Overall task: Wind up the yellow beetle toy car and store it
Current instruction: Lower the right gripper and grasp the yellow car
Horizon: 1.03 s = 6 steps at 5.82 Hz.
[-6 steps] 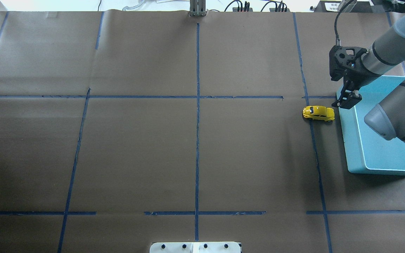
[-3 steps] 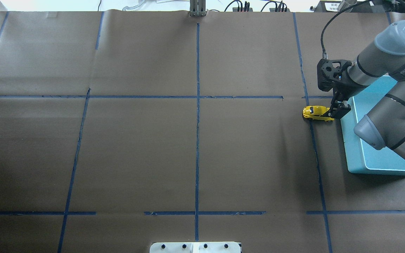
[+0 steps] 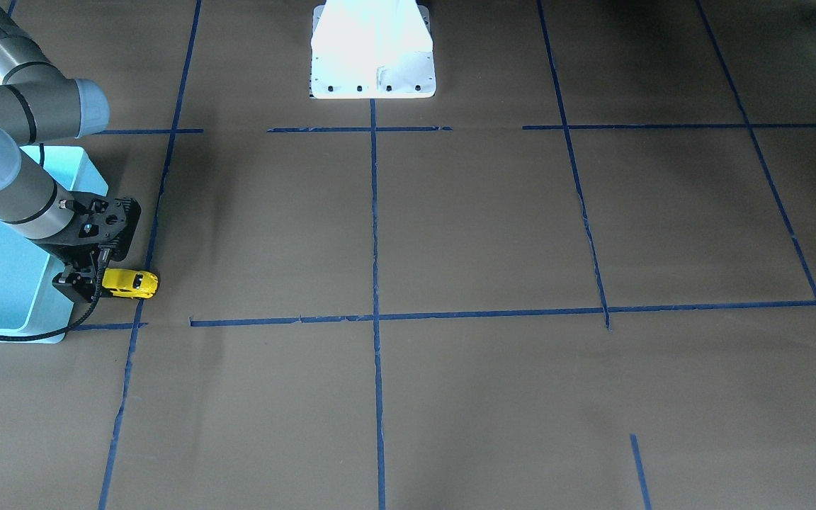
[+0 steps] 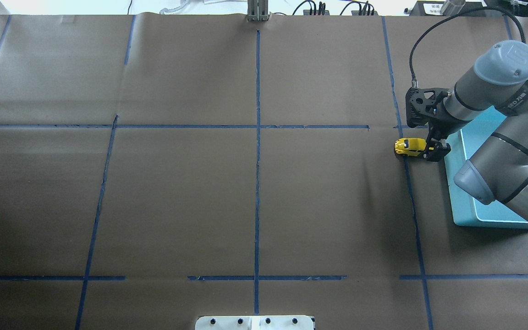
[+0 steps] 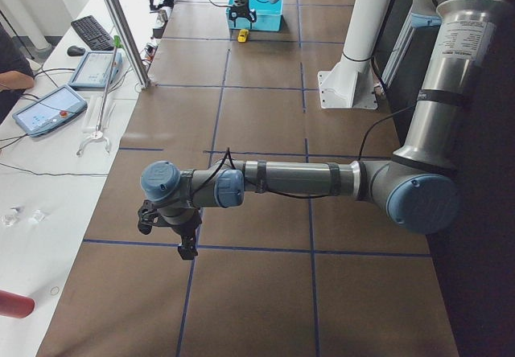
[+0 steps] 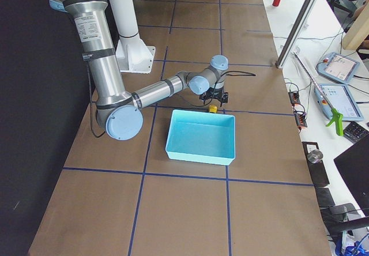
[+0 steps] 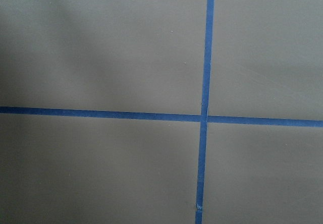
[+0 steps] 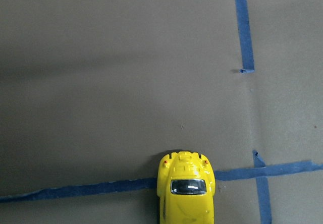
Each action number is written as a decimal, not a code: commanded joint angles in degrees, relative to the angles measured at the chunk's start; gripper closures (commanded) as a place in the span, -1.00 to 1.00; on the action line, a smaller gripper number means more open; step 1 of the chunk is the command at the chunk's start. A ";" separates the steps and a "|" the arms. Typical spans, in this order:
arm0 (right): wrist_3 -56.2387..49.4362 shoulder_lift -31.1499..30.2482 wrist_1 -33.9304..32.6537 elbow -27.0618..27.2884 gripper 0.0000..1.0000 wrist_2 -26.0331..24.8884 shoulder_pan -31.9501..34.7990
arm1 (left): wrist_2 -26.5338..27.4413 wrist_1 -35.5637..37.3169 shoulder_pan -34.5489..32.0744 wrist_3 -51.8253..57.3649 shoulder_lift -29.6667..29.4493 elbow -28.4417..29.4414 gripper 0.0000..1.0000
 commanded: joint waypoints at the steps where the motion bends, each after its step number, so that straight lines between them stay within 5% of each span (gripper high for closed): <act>1: -0.08 0.06 1.07 -1.63 -1.00 -0.51 -0.72 | -0.09 0.00 0.00 0.00 0.00 0.00 -1.00; 3: 0.01 0.06 7.55 -6.71 -1.00 -0.51 -0.72 | 0.00 0.00 0.00 0.00 0.00 0.00 -1.00; 6: 1.23 0.06 8.46 -6.92 -1.00 -0.25 -1.43 | 0.00 0.00 0.00 -0.09 -0.09 -0.26 -1.00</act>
